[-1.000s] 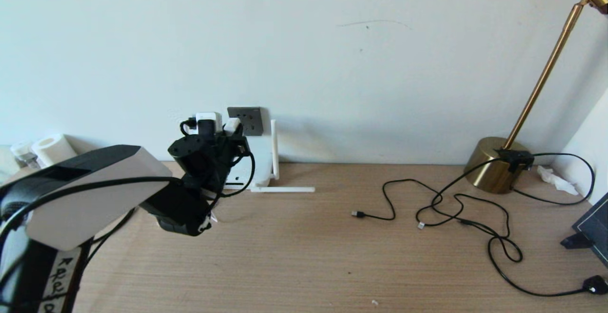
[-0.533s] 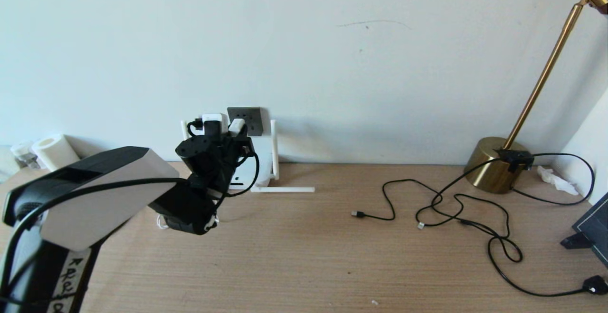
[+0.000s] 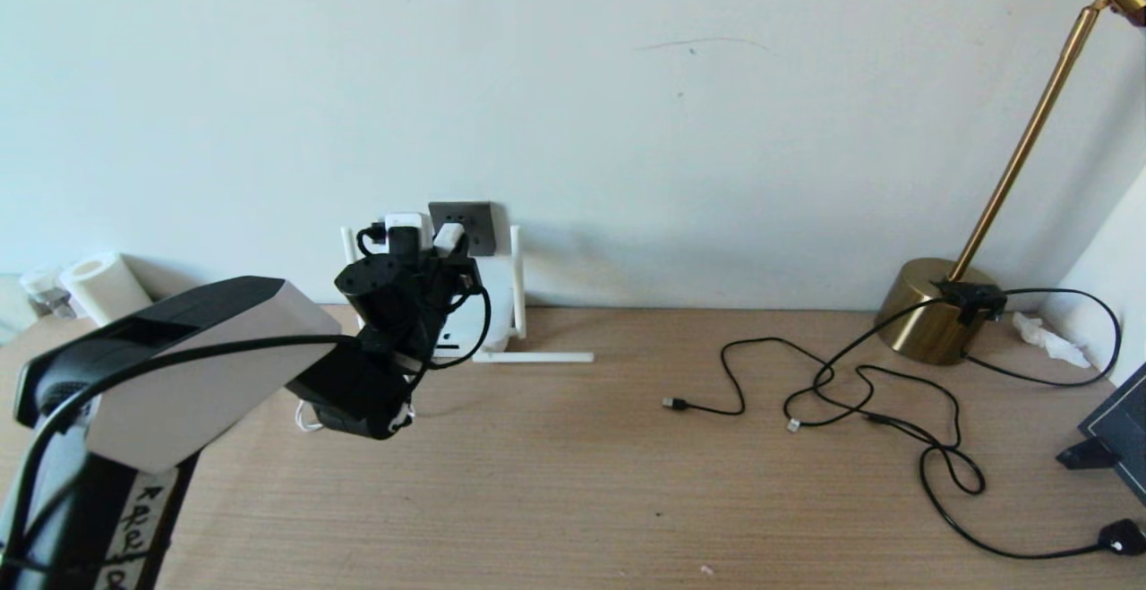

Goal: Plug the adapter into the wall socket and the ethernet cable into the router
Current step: Plug plug into socket

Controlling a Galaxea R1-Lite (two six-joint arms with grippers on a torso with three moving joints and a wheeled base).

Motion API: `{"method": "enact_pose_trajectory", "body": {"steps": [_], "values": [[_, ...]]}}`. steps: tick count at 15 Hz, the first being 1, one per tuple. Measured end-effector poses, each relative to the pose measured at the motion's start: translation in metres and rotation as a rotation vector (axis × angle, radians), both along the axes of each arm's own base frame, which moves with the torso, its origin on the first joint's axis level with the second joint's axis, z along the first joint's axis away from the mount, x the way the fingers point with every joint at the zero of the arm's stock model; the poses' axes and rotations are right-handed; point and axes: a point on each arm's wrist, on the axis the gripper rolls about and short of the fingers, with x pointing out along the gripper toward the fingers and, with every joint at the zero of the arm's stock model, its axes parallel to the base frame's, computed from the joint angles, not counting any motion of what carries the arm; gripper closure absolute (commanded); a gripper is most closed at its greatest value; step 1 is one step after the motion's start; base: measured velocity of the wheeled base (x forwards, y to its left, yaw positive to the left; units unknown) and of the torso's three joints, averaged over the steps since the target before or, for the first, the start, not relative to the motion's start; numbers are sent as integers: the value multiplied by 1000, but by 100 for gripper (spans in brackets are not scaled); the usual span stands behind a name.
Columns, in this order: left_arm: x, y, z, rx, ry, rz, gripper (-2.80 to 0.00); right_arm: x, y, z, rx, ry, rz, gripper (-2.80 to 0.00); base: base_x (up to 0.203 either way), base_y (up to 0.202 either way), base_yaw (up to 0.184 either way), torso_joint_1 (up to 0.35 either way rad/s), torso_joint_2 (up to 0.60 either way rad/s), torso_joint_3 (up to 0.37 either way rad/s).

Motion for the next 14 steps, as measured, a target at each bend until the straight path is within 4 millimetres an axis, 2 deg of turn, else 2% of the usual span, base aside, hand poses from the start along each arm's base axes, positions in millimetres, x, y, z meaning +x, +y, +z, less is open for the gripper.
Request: {"method": "enact_pose_trajectory", "body": {"steps": [14], "values": [[5,0,2,2,1,3,0,0,0,0,0,0,0,0,0,0,0,0,0,0]]}}
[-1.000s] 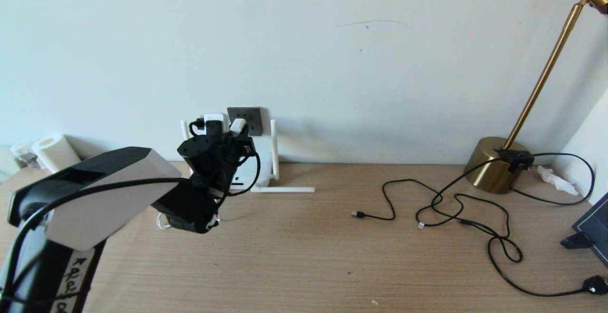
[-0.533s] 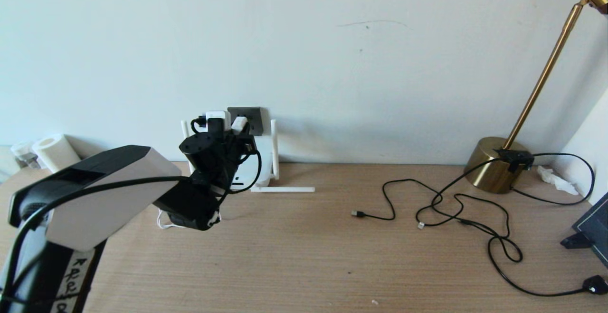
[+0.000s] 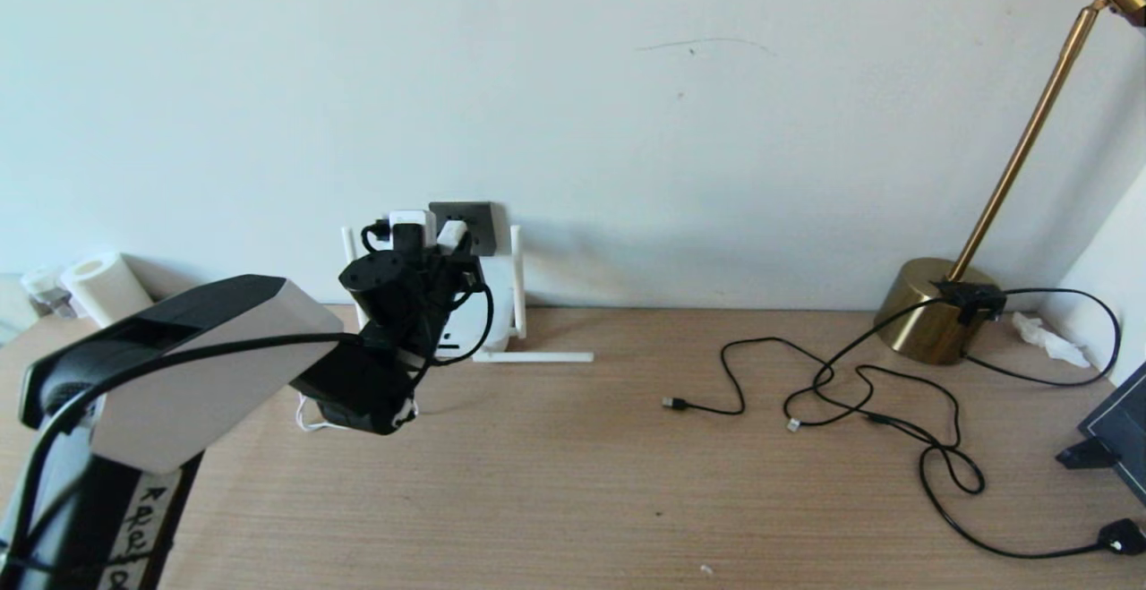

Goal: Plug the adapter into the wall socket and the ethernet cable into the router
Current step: Plug plug into socket

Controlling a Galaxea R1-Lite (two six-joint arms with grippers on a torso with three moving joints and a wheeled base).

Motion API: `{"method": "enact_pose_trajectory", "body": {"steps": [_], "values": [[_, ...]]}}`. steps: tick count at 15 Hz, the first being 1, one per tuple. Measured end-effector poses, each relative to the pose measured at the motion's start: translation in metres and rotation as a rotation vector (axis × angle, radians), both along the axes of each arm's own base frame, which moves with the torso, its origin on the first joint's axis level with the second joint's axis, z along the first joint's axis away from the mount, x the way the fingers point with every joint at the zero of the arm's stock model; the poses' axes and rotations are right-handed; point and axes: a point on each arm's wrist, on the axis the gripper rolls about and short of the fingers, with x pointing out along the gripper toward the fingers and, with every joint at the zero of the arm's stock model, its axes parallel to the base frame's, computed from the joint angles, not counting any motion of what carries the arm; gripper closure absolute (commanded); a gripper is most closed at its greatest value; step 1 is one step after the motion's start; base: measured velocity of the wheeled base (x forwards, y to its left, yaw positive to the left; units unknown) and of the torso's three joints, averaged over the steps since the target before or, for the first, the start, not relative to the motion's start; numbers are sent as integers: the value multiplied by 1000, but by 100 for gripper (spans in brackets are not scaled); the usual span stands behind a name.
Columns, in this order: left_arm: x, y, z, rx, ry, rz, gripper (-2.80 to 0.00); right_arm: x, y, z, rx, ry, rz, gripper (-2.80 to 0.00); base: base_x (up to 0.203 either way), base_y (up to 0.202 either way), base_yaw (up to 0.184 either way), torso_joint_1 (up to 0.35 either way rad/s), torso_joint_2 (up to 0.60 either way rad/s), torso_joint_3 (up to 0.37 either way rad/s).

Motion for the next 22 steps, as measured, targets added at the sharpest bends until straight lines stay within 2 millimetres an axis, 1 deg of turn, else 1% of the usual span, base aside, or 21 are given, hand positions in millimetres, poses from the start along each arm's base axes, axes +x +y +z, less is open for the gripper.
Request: {"method": "enact_pose_trajectory", "body": {"steps": [10,22], "values": [[3,2,2,-1,-3,7,0,0,0,0,0,0,0,0,0,0,0,0,0,0],[2,3,2,-1,0,9,0,0,0,0,0,0,0,0,0,0,0,0,0,0]]}}
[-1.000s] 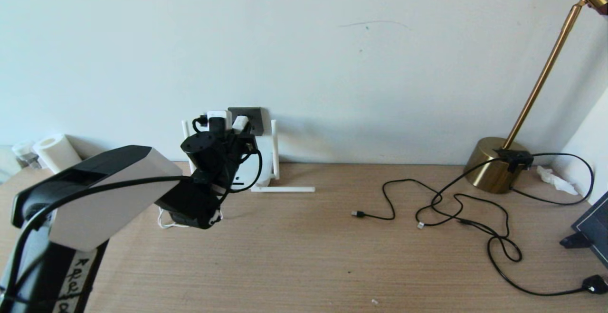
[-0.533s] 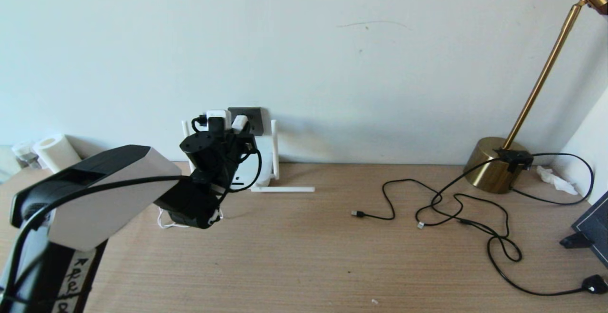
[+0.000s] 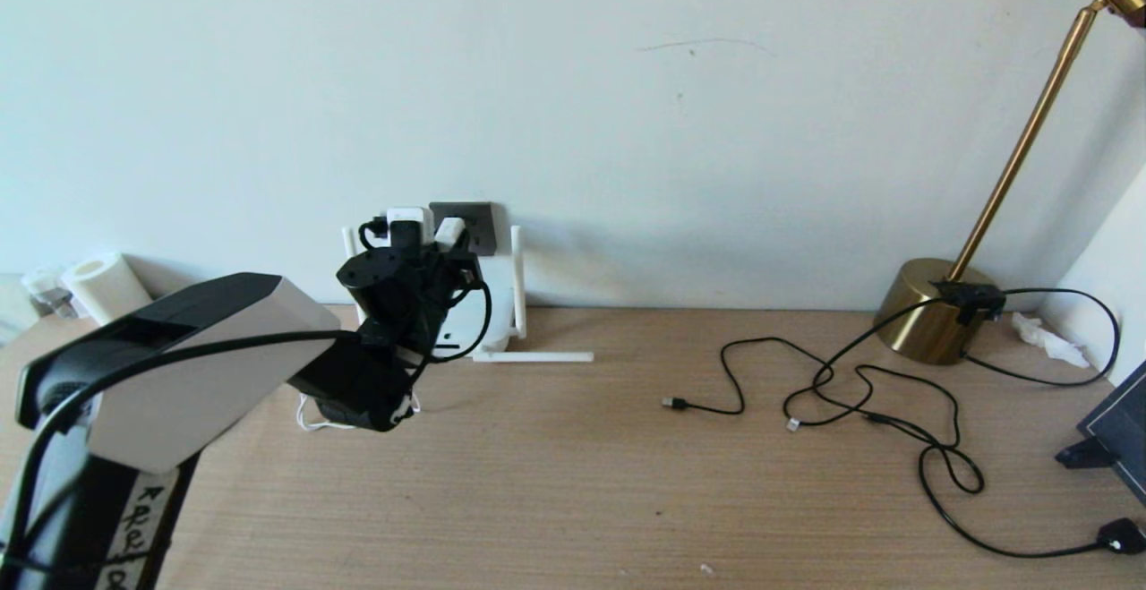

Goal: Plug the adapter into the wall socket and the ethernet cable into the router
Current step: Plug plug into socket

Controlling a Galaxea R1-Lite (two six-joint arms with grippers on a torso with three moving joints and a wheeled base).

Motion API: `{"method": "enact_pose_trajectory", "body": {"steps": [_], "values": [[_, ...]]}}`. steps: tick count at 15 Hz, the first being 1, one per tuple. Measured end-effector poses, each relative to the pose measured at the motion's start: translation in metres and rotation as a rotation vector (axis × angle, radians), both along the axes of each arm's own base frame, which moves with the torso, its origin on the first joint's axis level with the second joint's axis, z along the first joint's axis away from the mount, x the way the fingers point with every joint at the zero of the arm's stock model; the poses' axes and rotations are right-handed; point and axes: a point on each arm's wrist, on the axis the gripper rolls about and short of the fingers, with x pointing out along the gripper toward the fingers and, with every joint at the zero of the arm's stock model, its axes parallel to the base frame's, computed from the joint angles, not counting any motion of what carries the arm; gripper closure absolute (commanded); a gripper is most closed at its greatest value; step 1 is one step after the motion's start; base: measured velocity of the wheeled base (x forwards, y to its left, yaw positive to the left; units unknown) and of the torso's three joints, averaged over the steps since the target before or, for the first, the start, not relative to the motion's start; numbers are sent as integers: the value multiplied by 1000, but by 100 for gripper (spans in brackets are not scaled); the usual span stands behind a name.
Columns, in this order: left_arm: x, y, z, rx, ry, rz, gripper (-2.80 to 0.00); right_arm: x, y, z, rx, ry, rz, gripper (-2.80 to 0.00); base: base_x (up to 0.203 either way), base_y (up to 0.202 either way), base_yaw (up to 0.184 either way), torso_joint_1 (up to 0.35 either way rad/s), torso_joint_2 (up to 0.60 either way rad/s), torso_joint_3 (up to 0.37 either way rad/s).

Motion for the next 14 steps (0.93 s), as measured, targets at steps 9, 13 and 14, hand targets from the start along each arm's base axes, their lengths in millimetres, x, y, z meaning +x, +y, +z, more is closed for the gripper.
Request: {"method": "enact_pose_trajectory", "body": {"steps": [9,13,14], "values": [[1,0,-1,1,2,1,0,0,0,0,0,0,0,0,0,0,0,0,0,0],[1,2,-2,1,3,3,0,0,0,0,0,0,0,0,0,0,0,0,0,0],[1,2,-2,1,4,3,0,0,0,0,0,0,0,0,0,0,0,0,0,0]]}}
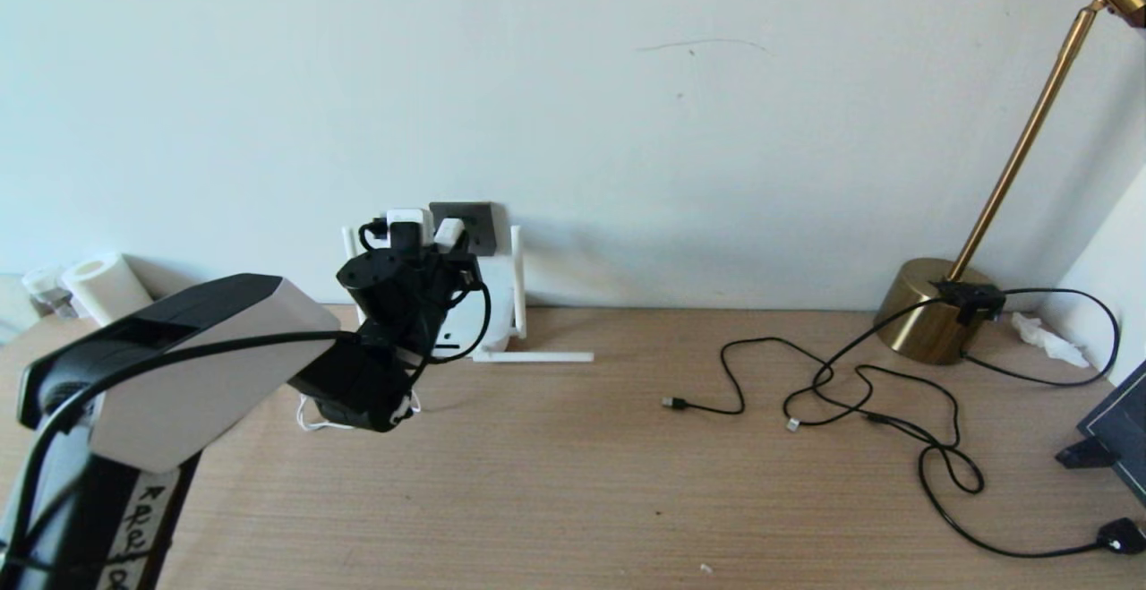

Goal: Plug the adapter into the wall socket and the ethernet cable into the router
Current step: Plug plug into socket

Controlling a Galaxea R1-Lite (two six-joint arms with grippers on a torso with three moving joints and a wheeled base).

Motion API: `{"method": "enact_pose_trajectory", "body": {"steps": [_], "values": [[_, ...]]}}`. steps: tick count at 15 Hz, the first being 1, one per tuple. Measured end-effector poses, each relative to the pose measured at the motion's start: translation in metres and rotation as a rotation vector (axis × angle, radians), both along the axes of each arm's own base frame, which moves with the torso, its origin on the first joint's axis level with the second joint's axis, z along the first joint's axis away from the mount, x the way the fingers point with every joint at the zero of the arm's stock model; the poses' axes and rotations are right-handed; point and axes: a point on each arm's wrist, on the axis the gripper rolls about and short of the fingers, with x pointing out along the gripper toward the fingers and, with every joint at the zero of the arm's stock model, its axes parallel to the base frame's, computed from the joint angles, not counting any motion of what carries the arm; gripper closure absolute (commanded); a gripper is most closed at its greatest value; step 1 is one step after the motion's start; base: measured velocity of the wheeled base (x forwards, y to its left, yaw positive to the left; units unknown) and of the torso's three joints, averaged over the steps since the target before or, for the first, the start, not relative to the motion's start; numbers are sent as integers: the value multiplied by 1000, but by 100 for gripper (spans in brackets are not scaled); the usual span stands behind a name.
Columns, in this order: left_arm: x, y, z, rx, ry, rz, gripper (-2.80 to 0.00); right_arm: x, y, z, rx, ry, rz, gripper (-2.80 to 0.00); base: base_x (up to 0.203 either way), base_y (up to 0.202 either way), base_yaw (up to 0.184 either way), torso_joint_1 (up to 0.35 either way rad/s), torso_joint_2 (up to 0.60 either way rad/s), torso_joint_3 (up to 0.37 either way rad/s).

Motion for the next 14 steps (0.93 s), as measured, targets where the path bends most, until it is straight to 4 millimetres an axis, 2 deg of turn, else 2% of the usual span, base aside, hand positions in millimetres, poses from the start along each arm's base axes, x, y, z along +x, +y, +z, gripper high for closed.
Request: {"method": "enact_pose_trajectory", "body": {"steps": [14], "values": [[1,0,0,1,-1,1,0,0,0,0,0,0,0,0,0,0,0,0,0,0]]}}
